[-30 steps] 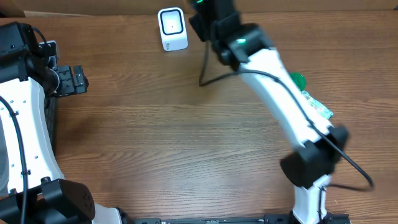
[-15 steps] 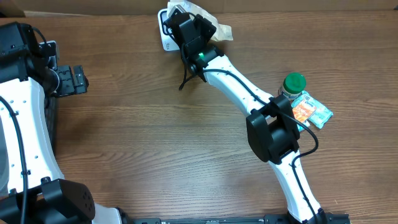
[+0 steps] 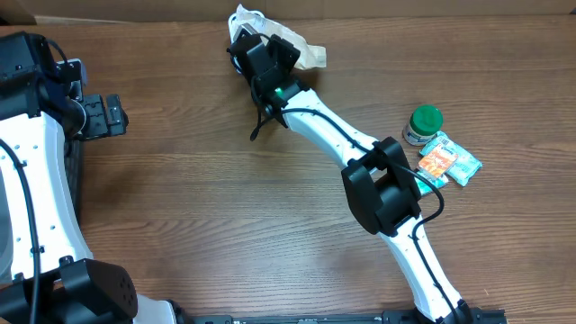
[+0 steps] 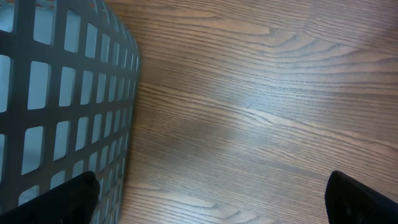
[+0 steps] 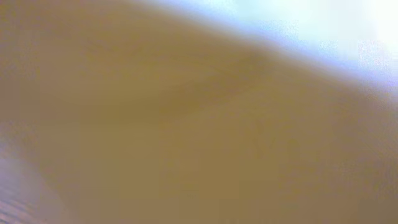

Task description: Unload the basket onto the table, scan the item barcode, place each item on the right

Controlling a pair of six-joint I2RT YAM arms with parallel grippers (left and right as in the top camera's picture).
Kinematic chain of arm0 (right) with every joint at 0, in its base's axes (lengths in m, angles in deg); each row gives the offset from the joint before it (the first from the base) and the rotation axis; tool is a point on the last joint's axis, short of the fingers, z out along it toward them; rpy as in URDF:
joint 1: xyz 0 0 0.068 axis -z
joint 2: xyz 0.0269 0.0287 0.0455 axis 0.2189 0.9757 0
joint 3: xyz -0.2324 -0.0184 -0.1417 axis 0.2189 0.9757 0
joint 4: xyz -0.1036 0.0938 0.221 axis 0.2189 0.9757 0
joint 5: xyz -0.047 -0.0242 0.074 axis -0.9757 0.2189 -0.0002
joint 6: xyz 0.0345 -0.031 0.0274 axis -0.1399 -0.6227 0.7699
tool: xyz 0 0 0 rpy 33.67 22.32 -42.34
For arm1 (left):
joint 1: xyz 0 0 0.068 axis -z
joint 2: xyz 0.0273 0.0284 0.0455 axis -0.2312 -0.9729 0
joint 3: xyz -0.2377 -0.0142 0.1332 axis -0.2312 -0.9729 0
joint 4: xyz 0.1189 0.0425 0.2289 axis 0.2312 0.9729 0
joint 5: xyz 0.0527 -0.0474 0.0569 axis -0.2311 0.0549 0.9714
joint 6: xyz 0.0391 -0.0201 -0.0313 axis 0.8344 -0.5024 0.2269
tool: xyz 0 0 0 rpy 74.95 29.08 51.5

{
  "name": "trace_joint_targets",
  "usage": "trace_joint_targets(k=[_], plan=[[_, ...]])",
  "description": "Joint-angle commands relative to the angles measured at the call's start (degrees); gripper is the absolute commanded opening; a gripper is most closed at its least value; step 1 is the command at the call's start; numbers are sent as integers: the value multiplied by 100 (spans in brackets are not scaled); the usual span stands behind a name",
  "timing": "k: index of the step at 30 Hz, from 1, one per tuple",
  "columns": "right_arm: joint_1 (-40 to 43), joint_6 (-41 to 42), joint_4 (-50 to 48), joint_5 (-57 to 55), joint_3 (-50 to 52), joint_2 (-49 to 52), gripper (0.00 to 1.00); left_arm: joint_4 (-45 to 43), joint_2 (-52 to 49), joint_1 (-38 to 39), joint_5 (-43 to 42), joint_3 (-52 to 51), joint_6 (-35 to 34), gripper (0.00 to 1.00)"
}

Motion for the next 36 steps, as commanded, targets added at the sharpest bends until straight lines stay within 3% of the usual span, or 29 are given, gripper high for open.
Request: trace_joint_targets(k=[1, 30, 36], plan=[[-9, 7, -140, -466, -31, 269, 4, -22, 31, 13, 55, 61, 129, 100], [-275, -319, -662, -737, -31, 17, 4, -22, 31, 13, 55, 61, 129, 99], [-275, 442, -20, -549, -31, -728, 4, -22, 31, 13, 55, 61, 129, 100]])
